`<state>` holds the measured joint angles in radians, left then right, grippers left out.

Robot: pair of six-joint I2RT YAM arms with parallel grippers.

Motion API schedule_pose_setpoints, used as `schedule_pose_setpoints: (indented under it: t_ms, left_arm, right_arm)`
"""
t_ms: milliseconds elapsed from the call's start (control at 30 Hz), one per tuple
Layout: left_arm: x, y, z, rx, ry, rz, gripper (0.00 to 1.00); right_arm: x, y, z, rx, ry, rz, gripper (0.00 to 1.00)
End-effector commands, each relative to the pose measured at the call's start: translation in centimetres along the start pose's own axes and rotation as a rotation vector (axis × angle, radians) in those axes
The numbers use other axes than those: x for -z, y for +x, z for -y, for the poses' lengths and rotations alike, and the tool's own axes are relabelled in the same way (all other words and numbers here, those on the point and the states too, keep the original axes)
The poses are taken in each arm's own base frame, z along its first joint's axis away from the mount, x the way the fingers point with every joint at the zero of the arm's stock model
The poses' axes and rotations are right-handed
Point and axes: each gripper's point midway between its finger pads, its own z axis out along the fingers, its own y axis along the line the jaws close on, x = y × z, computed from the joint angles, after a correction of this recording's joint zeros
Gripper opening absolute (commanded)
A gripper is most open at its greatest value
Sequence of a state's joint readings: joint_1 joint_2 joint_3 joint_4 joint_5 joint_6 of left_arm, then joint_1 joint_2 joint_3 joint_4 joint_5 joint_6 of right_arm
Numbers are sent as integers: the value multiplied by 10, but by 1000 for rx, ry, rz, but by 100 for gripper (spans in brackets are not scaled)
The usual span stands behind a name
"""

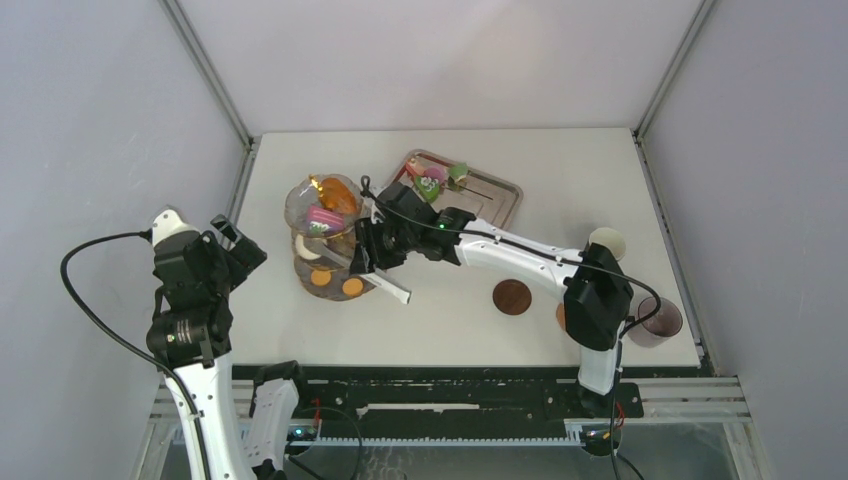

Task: Serve the afternoon tea

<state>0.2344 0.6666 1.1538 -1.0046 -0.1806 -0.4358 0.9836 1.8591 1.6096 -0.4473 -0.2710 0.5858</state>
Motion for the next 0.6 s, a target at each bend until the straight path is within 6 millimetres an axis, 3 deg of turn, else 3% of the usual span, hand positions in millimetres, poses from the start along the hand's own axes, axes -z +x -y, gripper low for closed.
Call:
schedule_pose_setpoints:
  t_ms: [0, 267, 567]
  left_arm:
    - [-3, -6, 0, -10, 0, 27, 96]
    - [-3, -5, 0, -9, 1, 26, 96]
    - [-7, -1, 4, 3, 20, 16, 96]
  right_arm:
    - [20, -32, -35, 36, -83, 124, 52]
    - [44, -23, -25, 31, -41, 155, 52]
    - [53, -17, -23, 38, -32, 146, 56]
